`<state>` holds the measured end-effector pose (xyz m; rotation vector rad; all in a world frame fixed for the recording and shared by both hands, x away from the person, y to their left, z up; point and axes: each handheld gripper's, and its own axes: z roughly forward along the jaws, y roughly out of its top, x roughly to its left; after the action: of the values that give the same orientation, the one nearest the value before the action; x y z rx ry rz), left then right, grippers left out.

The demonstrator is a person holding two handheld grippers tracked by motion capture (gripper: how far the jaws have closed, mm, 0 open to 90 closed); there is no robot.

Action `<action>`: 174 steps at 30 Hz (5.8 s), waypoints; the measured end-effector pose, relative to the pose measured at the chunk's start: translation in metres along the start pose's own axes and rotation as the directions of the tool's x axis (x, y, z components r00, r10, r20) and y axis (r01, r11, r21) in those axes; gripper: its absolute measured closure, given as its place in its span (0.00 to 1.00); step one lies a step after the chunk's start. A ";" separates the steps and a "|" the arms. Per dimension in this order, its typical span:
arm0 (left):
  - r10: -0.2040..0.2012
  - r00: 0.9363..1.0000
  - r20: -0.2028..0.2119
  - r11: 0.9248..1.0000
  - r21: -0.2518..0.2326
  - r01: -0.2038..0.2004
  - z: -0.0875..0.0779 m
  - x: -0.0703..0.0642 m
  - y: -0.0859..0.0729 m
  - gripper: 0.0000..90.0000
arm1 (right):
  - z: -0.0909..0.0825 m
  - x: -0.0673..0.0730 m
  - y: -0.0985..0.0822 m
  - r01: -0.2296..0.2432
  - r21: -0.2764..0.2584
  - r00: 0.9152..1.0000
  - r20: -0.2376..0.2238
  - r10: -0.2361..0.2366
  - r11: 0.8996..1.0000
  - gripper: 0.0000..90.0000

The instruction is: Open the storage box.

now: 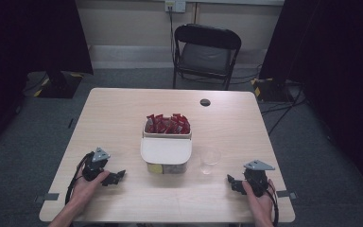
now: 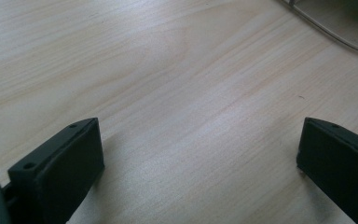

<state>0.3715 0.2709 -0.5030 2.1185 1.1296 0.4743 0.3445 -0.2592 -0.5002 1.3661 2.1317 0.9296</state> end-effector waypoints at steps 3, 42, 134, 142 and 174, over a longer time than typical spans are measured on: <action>-0.001 1.000 -0.001 1.000 0.000 0.001 0.000 0.000 0.000 0.00 | 0.000 0.000 0.000 0.000 0.000 1.000 0.000 0.000 1.000 0.15; 0.025 0.989 0.143 0.999 -0.045 -0.018 -0.008 -0.036 0.021 0.18 | 0.000 0.000 0.000 -0.003 0.003 1.000 0.007 0.003 1.000 0.14; 0.050 0.941 0.335 0.985 -0.173 0.009 -0.022 -0.056 0.100 0.19 | 0.001 -0.001 0.001 0.005 0.004 1.000 -0.001 -0.005 1.000 0.13; 0.038 0.941 0.335 0.984 -0.175 0.023 -0.024 -0.051 0.102 0.18 | 0.001 -0.001 0.001 0.005 0.004 1.000 0.000 -0.005 1.000 0.13; 0.032 0.939 0.342 0.980 -0.197 0.038 -0.033 -0.042 0.116 0.18 | 0.001 -0.001 0.001 0.005 0.004 1.000 0.000 -0.005 1.000 0.13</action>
<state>0.3957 0.2034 -0.3971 1.9277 0.8469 0.1938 0.3460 -0.2600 -0.5004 1.3619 2.1374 0.9241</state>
